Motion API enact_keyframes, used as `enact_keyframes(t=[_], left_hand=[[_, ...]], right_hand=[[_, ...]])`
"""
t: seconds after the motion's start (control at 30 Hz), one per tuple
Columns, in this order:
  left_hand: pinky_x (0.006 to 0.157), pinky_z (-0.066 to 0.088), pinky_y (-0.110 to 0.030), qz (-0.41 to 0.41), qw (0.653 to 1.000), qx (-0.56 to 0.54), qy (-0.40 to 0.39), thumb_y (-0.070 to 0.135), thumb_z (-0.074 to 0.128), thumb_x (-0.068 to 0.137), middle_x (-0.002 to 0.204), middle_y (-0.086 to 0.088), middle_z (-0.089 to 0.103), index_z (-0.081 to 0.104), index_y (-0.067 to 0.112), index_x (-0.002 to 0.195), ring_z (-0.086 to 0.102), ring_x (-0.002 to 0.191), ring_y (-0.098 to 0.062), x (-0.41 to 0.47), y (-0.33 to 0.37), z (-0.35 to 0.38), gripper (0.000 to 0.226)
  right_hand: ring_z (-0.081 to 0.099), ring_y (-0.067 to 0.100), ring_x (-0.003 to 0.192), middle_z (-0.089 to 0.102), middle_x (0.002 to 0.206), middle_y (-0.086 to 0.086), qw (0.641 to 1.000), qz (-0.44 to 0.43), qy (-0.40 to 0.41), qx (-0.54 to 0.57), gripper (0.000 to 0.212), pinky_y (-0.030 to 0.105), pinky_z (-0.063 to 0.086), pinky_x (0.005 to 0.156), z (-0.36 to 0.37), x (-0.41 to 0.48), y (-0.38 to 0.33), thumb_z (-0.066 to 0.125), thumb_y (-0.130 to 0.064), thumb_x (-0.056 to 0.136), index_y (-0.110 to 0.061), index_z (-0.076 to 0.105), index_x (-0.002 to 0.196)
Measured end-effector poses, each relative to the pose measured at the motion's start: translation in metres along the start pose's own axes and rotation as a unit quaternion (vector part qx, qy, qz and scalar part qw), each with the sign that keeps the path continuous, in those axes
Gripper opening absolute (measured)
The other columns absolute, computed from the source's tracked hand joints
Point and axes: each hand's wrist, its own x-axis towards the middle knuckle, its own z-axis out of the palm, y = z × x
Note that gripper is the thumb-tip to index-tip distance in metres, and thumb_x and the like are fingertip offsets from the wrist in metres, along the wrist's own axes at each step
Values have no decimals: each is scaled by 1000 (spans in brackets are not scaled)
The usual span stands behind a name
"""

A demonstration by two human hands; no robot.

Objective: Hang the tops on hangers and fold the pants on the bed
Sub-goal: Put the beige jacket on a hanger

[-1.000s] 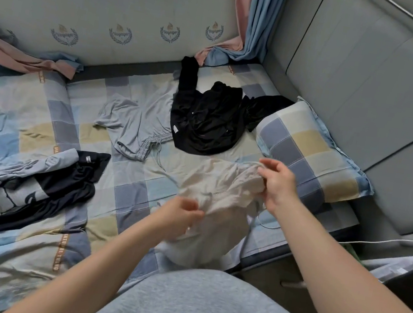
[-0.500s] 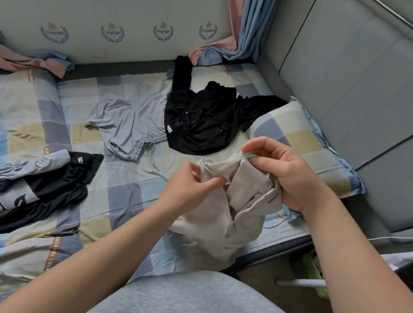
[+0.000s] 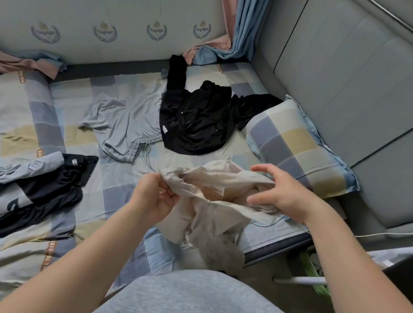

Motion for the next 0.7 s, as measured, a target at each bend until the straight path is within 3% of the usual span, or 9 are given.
enact_keyframes(t=[0.13,0.2,0.27,0.3,0.37,0.47,0.57,0.63,0.7], left_hand=[[58,56,-37,1,997,76,17,8,35,97,88,-15,64,64,-5,98,54,66,-21,-2,3,-3,32],[58,59,-41,-13,992,127,15,25,48,100,84,-15,67,63,-3,98,60,68,-25,-2,4,-10,32],[60,60,-37,-19,970,242,-23,33,68,92,89,-17,68,66,-6,107,63,69,-25,-2,3,-19,41],[55,59,-31,-13,948,317,-31,29,79,84,88,-16,67,67,-5,109,62,66,-23,-1,2,-25,43],[44,48,-21,9,873,488,10,14,89,70,74,-11,65,69,5,97,58,59,-18,4,-4,-36,35],[54,58,-30,33,779,615,117,7,73,87,75,-12,61,64,7,89,60,62,-21,17,-12,-54,9],[57,61,-38,54,798,581,151,15,59,95,85,-16,63,65,4,87,64,66,-28,27,-17,-69,14],[45,54,-30,65,849,501,156,16,54,100,93,-18,62,60,9,91,62,70,-28,29,-18,-71,12],[48,52,-30,40,920,357,158,17,50,104,94,-15,62,57,13,95,60,74,-26,30,-18,-69,12]], right_hand=[[62,33,105,59,128,11,962,102,89,-238,53,38,52,83,15,19,23,58,1,86,-21,56,135],[61,33,97,66,110,16,941,139,148,-270,23,37,51,78,21,25,34,56,-2,89,-11,70,105],[57,35,89,62,98,19,931,167,180,-269,15,37,47,70,21,30,45,50,-1,91,-5,63,85],[56,36,92,59,102,20,937,181,186,-233,16,38,49,69,22,31,50,44,0,93,-5,60,91],[58,41,102,59,114,19,960,214,177,-20,27,45,57,66,25,30,56,33,-2,100,-6,56,115],[68,39,96,73,104,19,910,238,123,317,32,56,59,68,35,26,59,32,-15,107,-7,61,119],[68,38,99,75,100,19,863,214,111,443,33,55,57,74,42,28,64,39,-25,107,-6,65,114],[66,37,103,72,110,18,843,195,103,491,33,54,55,82,47,27,66,43,-28,106,-5,65,116],[65,33,99,69,108,18,840,202,97,494,30,49,56,87,49,24,68,45,-25,106,-4,64,115]])
